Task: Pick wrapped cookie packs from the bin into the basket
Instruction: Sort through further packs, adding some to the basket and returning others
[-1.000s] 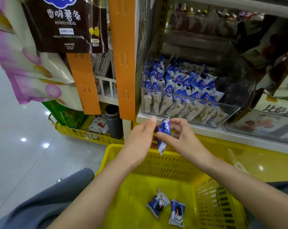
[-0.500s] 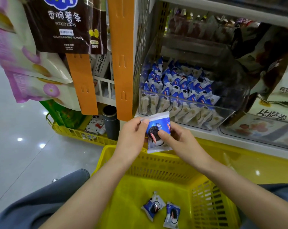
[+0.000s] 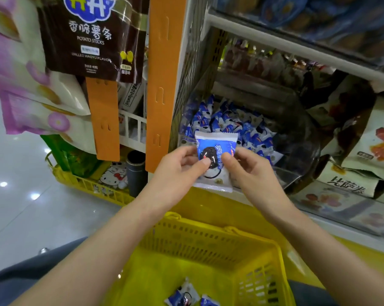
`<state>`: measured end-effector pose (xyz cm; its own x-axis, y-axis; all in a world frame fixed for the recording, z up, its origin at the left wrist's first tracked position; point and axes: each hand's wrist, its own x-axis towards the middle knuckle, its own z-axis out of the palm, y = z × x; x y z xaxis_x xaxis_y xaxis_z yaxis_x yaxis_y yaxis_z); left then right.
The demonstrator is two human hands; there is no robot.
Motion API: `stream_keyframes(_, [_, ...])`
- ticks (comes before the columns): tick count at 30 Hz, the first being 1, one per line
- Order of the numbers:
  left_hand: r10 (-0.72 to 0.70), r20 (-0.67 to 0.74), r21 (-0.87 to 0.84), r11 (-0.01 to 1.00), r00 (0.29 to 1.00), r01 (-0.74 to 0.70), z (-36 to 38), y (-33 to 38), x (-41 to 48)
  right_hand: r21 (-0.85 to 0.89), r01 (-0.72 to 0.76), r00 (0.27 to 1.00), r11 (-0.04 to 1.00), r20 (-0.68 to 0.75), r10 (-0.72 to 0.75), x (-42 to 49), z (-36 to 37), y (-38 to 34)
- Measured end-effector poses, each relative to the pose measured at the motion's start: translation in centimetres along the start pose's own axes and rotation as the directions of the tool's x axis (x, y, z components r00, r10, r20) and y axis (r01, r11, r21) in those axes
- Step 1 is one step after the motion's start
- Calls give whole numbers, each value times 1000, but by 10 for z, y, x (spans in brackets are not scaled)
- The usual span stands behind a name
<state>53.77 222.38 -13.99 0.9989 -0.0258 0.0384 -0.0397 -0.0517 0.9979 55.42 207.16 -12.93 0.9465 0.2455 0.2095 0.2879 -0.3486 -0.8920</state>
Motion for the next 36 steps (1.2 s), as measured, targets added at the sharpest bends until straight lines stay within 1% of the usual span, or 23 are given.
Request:
stream_keyframes(1, [17,-15,-31,999,1000,-18,-4,1,2,-22,21,999,1000,29,-20,12,-1,-4])
stream_keyframes(2, [27,-40,-60,998,999,-29,-8,1,4,-39,40,999,998,27,-39,26,-3,-6])
stream_keyframes(4, [11,-110,-93,995,994,-21,-17,2,9,-124,84,993,989,-76,-94,64,-9,-6])
stream_keyframes(6, [-1,-159,-107,994,987,-16,-24,1,13,-302,79,976,950,-168,-135,107,-19,3])
stream_keyframes(7, [-3,-166,-112,994,986,-16,-26,2,15,-397,30,976,918,-186,-112,128,-26,10])
stream_keyframes(8, [-4,-166,-115,993,986,-16,-28,2,16,-478,-44,979,877,-194,-56,148,-32,19])
stream_keyframes(10, [-2,-163,-125,992,987,-19,-31,3,17,-556,-184,979,811,-177,100,179,-41,41])
stream_keyframes(11, [-2,-162,-134,991,987,-20,-32,4,19,-583,-230,973,779,-165,163,189,-43,50])
stream_keyframes(13, [8,-169,-148,988,986,-33,-34,4,21,-646,-285,958,708,-174,227,202,-42,64])
stream_keyframes(15, [24,-179,-163,985,984,-54,-36,4,23,-683,-301,953,665,-192,235,214,-38,70])
stream_keyframes(17, [37,-185,-166,984,982,-69,-36,5,24,-695,-308,950,650,-187,250,222,-34,72])
stream_keyframes(20, [47,-187,-174,981,981,-81,-35,6,26,-713,-348,931,608,-185,315,232,-31,73])
stream_keyframes(21, [51,-189,-180,980,981,-85,-35,6,27,-710,-361,924,604,-186,334,234,-31,73])
stream_keyframes(25, [68,-184,-198,975,980,-105,-32,9,24,-653,-401,908,642,-191,372,237,-32,69])
stream_keyframes(28, [71,-170,-217,970,983,-108,-29,12,21,-652,-399,915,645,-240,323,235,-31,62])
stream_keyframes(30, [69,-173,-220,970,982,-107,-27,12,19,-662,-379,926,647,-274,261,231,-31,59])
stream_keyframes(33, [70,-177,-214,971,982,-108,-25,11,14,-618,-307,926,723,-370,77,222,-33,54])
stream_keyframes(36, [74,-158,-216,970,985,-107,-21,12,12,-579,-218,887,785,-453,-88,208,-37,44])
